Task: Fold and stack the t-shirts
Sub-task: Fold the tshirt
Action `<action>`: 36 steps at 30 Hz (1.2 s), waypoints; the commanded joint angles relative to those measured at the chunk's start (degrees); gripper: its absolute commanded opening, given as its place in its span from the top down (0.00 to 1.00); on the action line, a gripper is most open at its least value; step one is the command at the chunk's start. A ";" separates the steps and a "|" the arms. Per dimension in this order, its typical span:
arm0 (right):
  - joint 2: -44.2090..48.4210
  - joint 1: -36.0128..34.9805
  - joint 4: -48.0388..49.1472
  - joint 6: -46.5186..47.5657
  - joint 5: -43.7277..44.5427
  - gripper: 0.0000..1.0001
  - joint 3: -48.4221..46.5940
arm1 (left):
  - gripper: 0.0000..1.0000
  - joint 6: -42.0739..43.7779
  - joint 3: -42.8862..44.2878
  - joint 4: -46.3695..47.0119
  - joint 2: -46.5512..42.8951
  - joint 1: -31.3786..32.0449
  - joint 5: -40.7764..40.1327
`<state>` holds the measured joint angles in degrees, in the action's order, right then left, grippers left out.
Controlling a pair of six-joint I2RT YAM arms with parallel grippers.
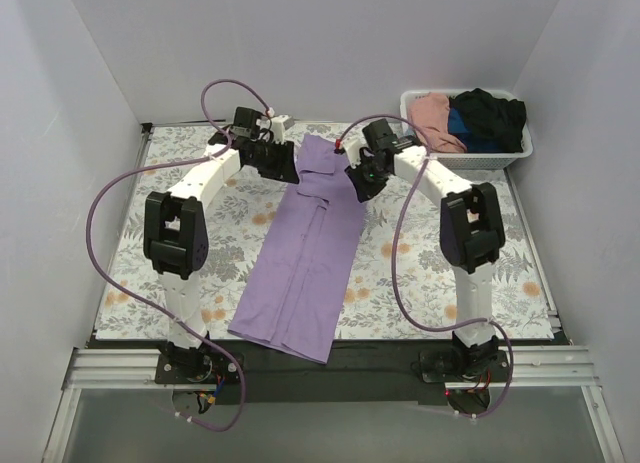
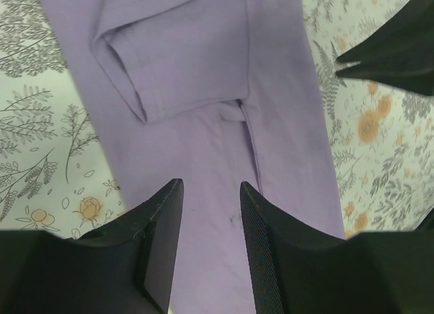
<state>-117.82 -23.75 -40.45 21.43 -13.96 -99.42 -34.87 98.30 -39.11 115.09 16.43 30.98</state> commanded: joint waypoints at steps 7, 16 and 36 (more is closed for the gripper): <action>-15.85 -2.01 1.25 2.47 10.87 0.84 -13.33 | 0.62 -10.13 -4.69 7.91 -1.97 -4.91 3.21; -27.28 -1.48 13.45 11.17 22.74 0.89 -25.28 | 0.60 -10.04 -11.29 12.13 -4.88 -7.55 2.60; 11.62 -2.79 22.95 14.87 10.89 0.03 -4.43 | 0.15 12.01 -17.25 13.53 -25.77 -8.43 11.37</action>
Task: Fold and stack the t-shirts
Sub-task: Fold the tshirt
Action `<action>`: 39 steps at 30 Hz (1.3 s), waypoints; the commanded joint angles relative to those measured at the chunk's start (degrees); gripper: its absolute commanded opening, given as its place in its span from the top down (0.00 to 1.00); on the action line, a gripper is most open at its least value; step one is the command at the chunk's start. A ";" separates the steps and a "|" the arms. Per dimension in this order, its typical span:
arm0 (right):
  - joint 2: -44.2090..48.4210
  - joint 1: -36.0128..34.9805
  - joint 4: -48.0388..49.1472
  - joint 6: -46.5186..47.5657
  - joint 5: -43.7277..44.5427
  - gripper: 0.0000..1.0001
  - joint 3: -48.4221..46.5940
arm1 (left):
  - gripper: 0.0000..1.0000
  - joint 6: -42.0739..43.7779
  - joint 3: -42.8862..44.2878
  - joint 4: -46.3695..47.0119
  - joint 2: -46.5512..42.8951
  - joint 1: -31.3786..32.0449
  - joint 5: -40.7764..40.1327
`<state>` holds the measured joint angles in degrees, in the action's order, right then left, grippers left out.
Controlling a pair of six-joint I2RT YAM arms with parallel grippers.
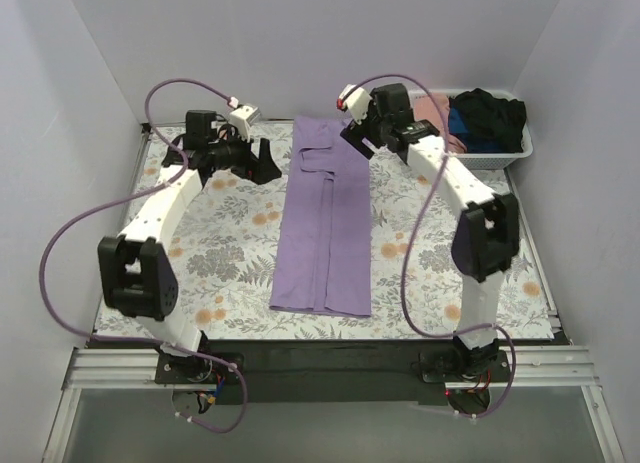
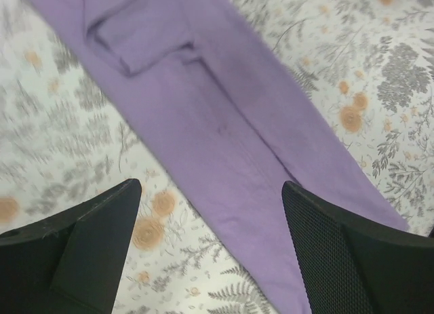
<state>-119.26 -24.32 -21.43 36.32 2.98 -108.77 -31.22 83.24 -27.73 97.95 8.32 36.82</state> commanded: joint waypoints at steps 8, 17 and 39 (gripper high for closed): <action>36.43 -10.13 -8.83 12.89 -14.64 0.02 28.85 | 0.14 37.92 -18.18 -9.68 -22.62 -0.14 16.95; 57.29 -20.13 -10.39 12.82 -23.20 0.11 62.24 | 0.22 51.79 -45.69 -8.50 -38.62 14.92 5.39; 50.98 -31.32 0.42 14.13 -23.02 0.44 74.84 | 0.51 55.30 -59.24 2.06 -35.99 26.22 -4.74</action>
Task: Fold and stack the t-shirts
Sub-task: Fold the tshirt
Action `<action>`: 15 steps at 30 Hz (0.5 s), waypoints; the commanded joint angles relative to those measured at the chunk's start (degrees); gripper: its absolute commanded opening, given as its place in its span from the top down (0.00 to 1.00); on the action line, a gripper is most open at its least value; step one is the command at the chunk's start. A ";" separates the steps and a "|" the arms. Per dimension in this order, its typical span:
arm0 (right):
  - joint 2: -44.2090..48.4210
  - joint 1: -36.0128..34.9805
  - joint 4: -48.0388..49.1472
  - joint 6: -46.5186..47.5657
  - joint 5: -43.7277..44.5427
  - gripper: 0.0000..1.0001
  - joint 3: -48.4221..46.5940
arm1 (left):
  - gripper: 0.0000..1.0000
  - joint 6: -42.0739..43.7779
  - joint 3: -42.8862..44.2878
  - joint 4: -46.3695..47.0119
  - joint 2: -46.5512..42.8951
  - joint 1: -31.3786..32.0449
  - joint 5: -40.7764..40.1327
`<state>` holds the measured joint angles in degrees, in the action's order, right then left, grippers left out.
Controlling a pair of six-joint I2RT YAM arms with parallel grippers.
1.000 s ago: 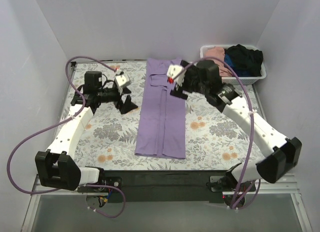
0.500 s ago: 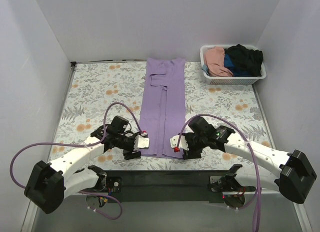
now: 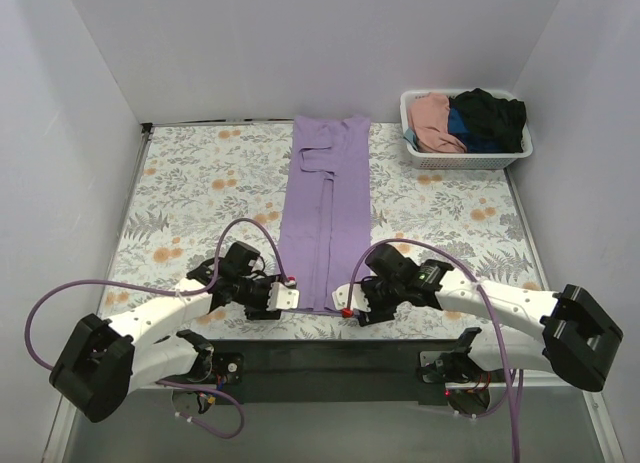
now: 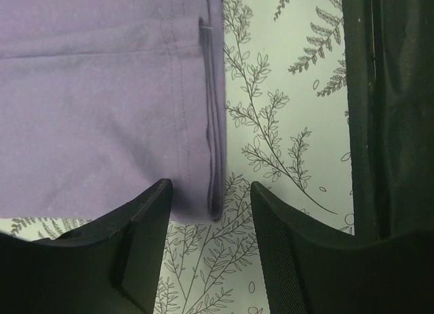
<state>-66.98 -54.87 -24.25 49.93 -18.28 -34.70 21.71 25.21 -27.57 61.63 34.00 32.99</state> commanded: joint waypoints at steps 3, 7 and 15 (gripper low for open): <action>-3.68 -1.55 4.03 1.30 -2.02 0.47 1.74 | 0.52 2.89 -1.39 1.91 1.39 0.72 -0.65; -5.61 -3.22 5.87 2.36 -1.32 0.49 3.67 | 0.55 3.33 -1.75 2.43 3.40 1.51 -0.91; -8.43 -4.37 8.16 1.05 2.36 0.72 5.61 | 0.84 2.63 -2.09 3.05 4.56 4.41 -0.56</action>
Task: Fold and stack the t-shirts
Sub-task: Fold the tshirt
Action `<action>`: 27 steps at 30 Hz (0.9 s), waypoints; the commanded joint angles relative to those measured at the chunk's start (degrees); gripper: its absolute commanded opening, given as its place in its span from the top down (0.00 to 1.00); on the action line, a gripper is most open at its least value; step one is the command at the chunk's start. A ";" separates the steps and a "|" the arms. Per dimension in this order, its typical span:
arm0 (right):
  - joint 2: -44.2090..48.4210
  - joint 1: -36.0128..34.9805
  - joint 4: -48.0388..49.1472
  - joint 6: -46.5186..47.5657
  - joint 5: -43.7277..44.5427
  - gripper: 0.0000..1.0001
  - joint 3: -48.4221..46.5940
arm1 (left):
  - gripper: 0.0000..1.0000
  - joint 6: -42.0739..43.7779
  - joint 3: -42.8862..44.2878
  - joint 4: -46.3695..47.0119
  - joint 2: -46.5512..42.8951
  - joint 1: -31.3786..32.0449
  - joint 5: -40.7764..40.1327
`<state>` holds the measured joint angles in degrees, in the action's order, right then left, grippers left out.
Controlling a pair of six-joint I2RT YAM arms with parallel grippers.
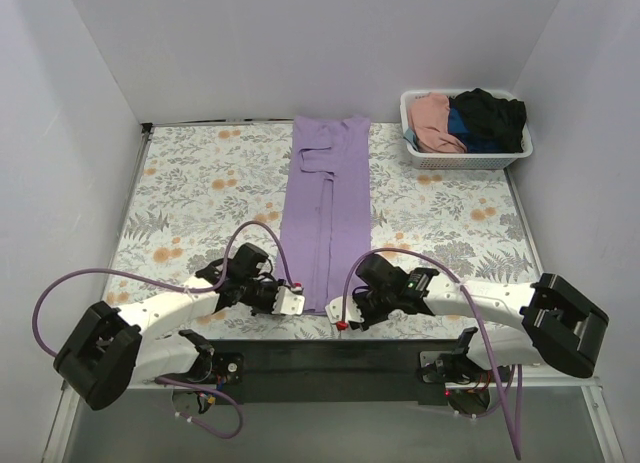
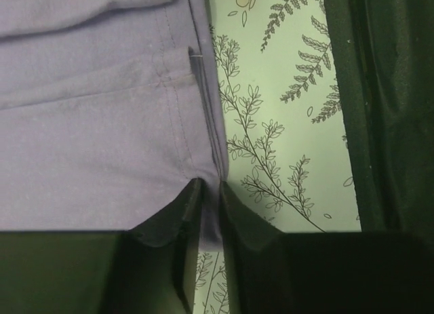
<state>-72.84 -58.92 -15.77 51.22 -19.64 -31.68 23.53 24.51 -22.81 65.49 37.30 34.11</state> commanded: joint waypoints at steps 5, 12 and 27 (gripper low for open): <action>-3.71 -0.32 -0.31 -1.65 5.66 0.99 2.15 | 0.98 0.47 -1.93 -2.33 -1.16 3.04 -1.77; 2.16 -0.32 -3.65 -4.29 4.00 0.99 -2.50 | 1.00 -2.96 2.20 -7.33 -5.37 3.31 2.62; 6.66 7.85 -6.29 -1.83 2.68 0.99 -14.01 | 1.00 -8.77 15.28 -1.80 -2.40 -2.75 4.73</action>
<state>-65.89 -52.71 -21.32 47.64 -15.62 -41.32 14.57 35.64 -26.59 61.08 37.23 35.94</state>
